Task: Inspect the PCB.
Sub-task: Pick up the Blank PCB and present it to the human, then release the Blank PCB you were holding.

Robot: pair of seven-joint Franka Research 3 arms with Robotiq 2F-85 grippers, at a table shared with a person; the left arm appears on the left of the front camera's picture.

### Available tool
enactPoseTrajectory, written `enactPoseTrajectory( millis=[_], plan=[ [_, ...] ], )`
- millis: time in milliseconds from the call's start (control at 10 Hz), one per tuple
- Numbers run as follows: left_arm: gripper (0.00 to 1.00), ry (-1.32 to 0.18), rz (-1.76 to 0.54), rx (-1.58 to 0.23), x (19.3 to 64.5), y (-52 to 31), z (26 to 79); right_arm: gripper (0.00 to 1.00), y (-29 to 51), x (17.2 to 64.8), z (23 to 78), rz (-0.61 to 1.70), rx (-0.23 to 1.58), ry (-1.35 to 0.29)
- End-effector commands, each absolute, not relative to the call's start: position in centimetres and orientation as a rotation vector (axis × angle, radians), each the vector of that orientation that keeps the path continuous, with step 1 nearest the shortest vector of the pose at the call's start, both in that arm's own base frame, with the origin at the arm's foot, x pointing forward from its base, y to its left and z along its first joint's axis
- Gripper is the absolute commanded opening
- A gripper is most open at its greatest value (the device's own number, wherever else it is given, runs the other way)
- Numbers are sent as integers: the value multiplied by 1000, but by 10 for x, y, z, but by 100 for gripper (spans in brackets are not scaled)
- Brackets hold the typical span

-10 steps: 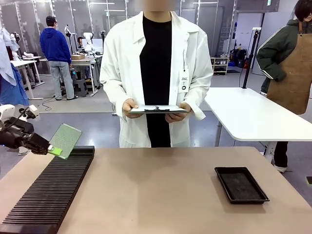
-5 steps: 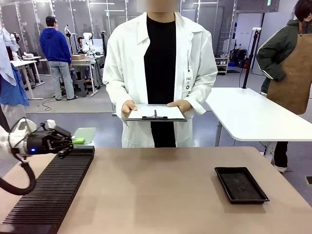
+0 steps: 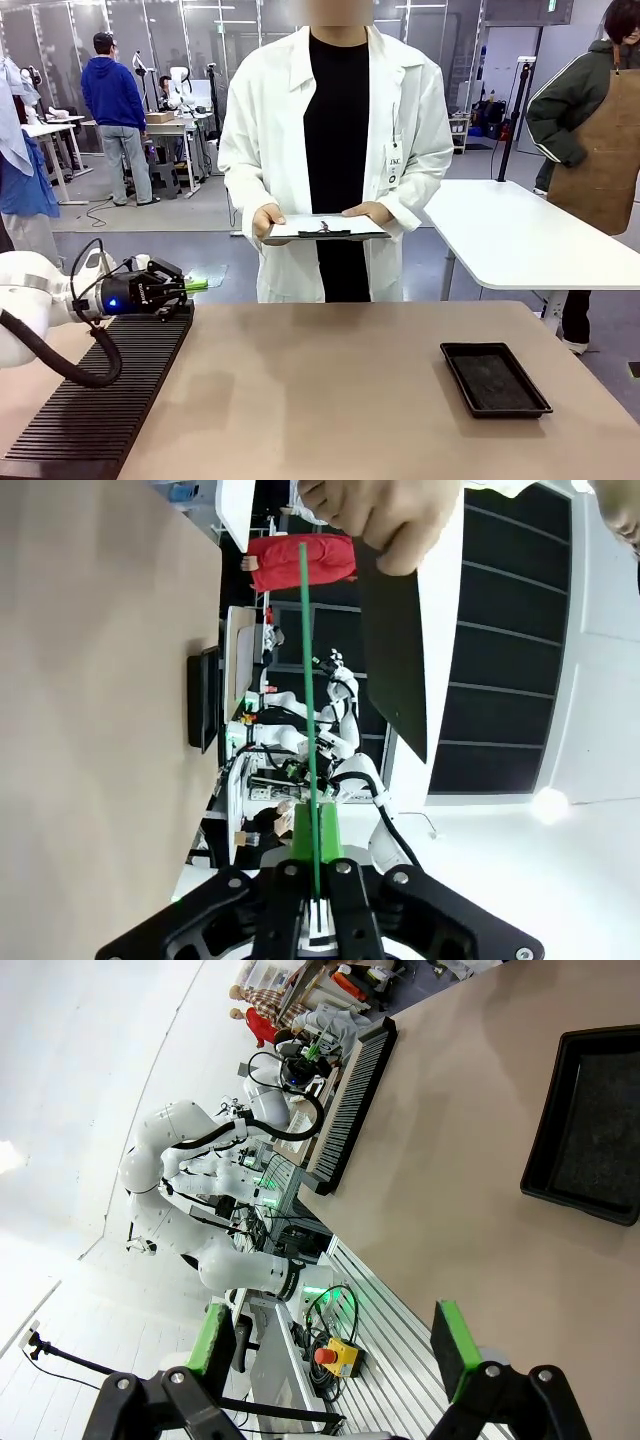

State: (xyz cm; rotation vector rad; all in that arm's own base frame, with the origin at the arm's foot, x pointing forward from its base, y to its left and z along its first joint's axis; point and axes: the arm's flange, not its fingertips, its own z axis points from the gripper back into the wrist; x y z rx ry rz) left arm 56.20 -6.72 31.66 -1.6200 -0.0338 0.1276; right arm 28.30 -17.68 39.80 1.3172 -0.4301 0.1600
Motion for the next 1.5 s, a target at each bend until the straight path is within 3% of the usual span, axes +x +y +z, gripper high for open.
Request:
enactPoseTrajectory(
  millis=[0,200,1400],
  plan=[
    [3,-20,123,-1576,576,-72,318,100,-177,283,399,162,1326,-441],
    [3,-75,112,-1570,577,-73,318,100,-177,283,399,162,1326,-441],
    [3,-37,115,-1602,570,-71,316,100,-177,283,399,162,1326,-441]
  ],
)
